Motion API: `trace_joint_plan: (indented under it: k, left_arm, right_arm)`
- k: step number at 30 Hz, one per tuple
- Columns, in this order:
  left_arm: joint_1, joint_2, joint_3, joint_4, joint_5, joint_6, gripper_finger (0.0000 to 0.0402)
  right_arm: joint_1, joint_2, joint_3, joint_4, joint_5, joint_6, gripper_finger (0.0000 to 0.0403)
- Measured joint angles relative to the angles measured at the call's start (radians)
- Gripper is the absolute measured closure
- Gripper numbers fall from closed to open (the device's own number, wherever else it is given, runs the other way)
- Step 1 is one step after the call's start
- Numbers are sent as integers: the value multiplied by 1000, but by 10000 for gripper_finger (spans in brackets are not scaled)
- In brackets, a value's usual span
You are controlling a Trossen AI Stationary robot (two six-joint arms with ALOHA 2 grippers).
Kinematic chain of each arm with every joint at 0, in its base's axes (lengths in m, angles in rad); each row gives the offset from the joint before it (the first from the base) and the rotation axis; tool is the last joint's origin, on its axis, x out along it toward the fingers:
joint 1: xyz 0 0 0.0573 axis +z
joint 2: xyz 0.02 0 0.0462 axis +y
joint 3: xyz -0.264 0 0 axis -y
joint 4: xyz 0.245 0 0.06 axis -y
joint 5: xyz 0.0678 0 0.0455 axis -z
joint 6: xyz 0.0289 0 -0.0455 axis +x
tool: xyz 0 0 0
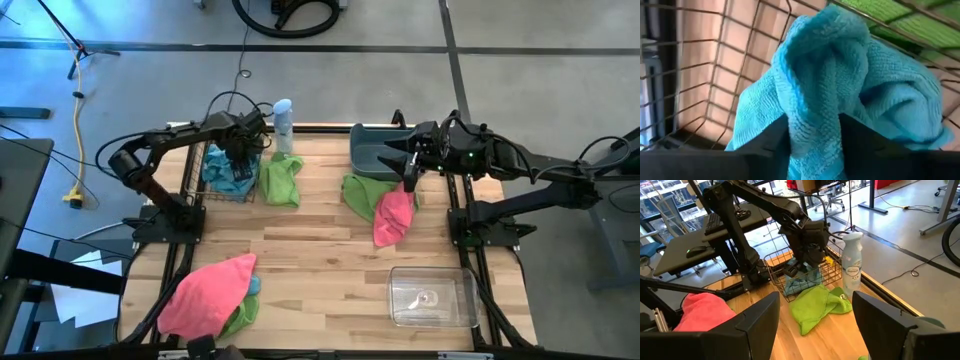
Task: Sort microfiber towel by color & place in baskets
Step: Put the top blue towel into the wire basket, then put the top left green towel into the blue bin
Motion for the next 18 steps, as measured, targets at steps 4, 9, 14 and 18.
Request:
trace_joint_plan:
  k: [4,9,14,18]
  left_arm:
    - [0,-52,0,-25,0,-28,225]
    - [0,-117,1,-63,0,-55,199]
    - [0,-181,2,-115,1,-73,191]
    - [0,-233,2,-125,2,-101,190]
  right_arm:
    - [0,0,0,0,0,-15,158]
    - [0,0,0,0,0,-33,158]
    - [0,0,0,0,0,-55,158]
    - [0,0,0,0,1,-55,158]
